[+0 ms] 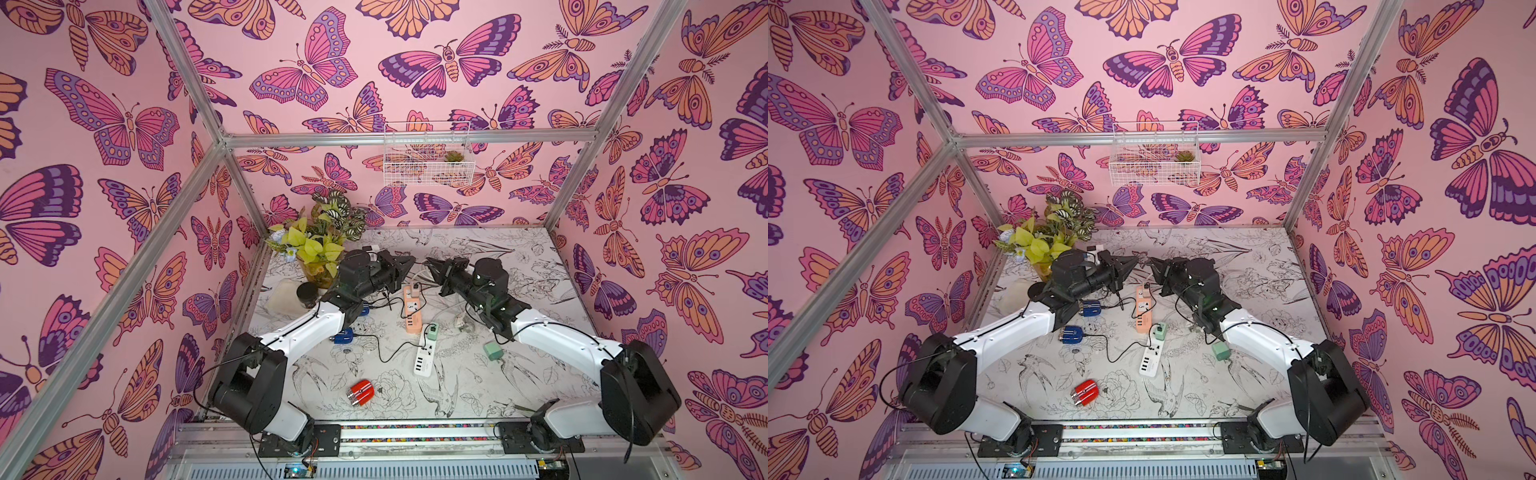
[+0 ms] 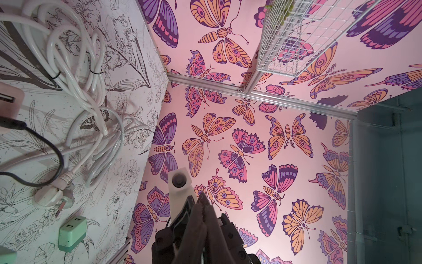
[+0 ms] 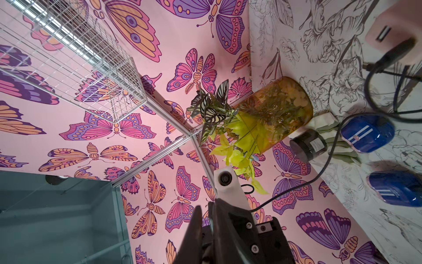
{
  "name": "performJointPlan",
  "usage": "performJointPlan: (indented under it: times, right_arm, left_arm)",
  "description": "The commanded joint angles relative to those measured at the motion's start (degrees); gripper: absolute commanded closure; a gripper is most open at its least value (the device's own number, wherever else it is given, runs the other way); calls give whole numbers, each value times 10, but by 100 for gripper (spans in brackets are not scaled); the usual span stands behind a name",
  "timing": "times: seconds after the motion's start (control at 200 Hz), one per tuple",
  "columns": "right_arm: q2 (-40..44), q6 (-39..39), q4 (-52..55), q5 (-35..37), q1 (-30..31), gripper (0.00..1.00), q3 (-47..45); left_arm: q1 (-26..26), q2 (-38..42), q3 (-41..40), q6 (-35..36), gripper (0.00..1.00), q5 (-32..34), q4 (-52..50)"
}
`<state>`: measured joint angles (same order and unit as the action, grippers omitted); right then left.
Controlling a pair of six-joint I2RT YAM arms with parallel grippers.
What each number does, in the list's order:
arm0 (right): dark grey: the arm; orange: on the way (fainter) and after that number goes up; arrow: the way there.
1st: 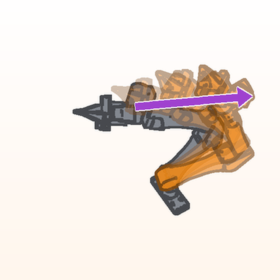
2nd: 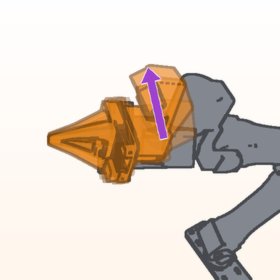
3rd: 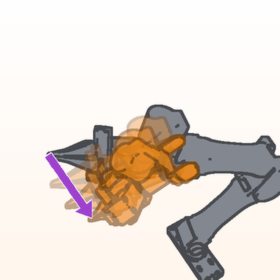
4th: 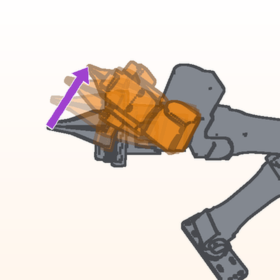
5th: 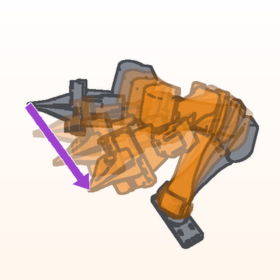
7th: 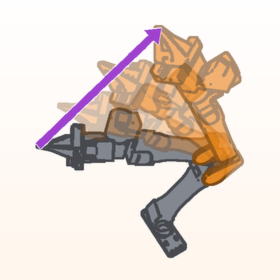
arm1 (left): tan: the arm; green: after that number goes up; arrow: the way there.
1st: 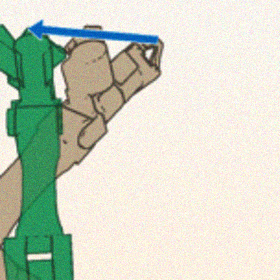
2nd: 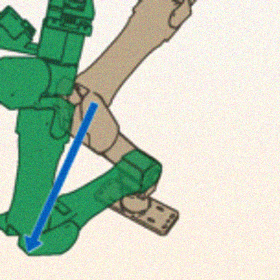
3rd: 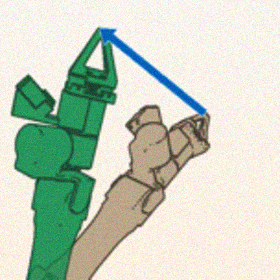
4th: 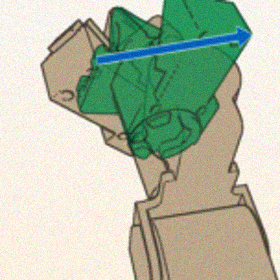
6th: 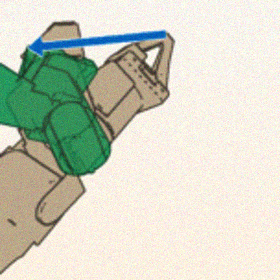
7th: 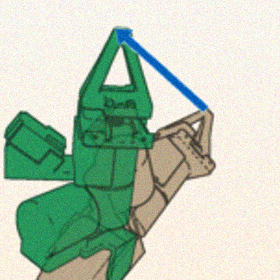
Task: Charge the electric shaver
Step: Pick up the charging cable from the center of the board, then pick up the plug from the center of the board.
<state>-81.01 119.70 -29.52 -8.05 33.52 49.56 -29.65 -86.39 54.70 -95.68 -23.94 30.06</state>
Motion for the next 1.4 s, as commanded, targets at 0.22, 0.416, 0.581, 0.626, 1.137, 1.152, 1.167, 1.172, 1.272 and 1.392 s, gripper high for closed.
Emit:
performJointPlan:
  times: [0.22, 0.416, 0.581, 0.626, 1.137, 1.152, 1.167, 1.172, 1.272, 1.392]
  right_arm:
    - [5, 21, 39, -6, -7, 100, 19]
    - [-15, -79, 114, -70, -30, 100, 71]
    - [-36, -105, 117, -95, -30, 100, 87]
    - [-41, -111, 120, -101, -30, 100, 93]
    - [-46, -150, 117, -116, -39, 100, 94]
    - [-45, -151, 118, -114, -39, 100, 93]
    - [-44, -151, 118, -114, -40, 100, 93]
    - [-44, -151, 118, -114, -40, 100, 92]
    - [-42, -157, 121, -114, -42, 100, 91]
    - [3, -207, 240, -89, -54, 76, 100]
  left_arm:
    - [-6, -5, 8, -14, 69, -25, 5]
    - [-16, -8, 22, -10, 66, -44, -26]
    - [-18, -25, 36, -14, 69, -55, -29]
    - [-19, -27, 39, -14, 69, -55, -29]
    - [-20, -30, 36, -14, 97, -63, -37]
    - [-20, -30, 36, -14, 98, -63, -37]
    - [-20, -31, 36, -14, 100, -63, -37]
    - [-20, -31, 36, -14, 100, -63, -37]
    - [-20, -29, 37, -15, 100, -62, -42]
    - [-19, -13, 29, -8, 100, -48, -61]
